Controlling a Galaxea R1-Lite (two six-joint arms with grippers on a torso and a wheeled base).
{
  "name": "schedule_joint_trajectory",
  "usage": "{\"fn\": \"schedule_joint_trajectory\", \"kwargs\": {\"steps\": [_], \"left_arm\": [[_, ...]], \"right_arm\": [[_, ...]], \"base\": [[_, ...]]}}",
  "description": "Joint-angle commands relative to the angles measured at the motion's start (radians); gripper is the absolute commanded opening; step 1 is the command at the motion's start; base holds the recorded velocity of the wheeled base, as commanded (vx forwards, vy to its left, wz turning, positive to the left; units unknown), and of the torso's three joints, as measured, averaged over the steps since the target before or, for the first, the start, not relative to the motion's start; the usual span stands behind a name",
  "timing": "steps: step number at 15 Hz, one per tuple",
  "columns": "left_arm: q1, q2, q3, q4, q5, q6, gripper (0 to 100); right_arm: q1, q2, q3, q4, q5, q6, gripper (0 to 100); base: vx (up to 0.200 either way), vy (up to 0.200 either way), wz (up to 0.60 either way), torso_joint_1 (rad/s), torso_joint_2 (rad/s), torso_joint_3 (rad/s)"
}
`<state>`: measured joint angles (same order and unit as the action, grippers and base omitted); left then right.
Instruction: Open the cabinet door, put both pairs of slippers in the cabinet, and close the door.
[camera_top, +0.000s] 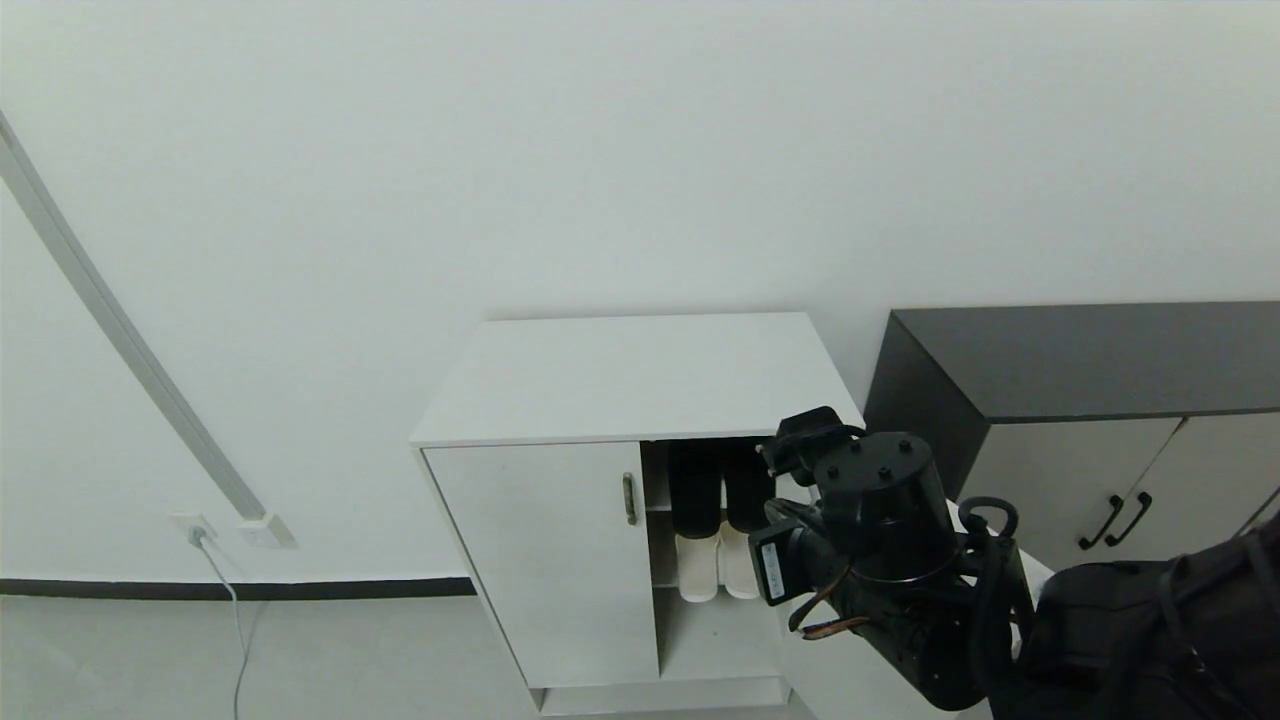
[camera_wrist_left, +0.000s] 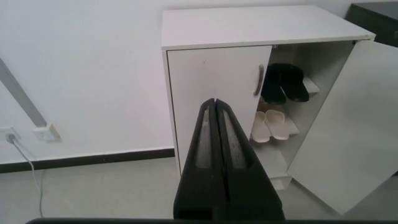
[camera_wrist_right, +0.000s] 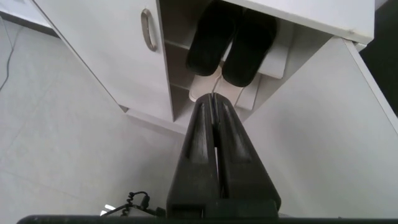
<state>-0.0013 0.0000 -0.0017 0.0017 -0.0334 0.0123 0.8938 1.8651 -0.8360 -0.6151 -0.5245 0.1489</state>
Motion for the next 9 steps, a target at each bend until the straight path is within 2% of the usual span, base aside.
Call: {"fn": "schedule_joint_trajectory", "kwargs": {"steps": [1,5,9], "left_arm": [[0.001,0.002,0.000,0.000,0.000,0.000,0],[0.001,0.000,0.000,0.000,0.000,0.000,0],[0.000,0.000,0.000,0.000,0.000,-0.002,0]], "right_arm": [[0.000,0.000,0.001,-0.002,0.000,0.000,0],[0.000,0.000,0.003,-0.002,0.000,0.000,0],[-0.001,0.000,0.005,-0.012,0.000,-0.002,0]], "base": [[0.000,0.000,-0.60,0.007,0.00,0.002],[0.000,0.000,-0.60,0.004,0.00,0.004],[0.000,0.000,0.00,0.000,0.00,0.000]]}}
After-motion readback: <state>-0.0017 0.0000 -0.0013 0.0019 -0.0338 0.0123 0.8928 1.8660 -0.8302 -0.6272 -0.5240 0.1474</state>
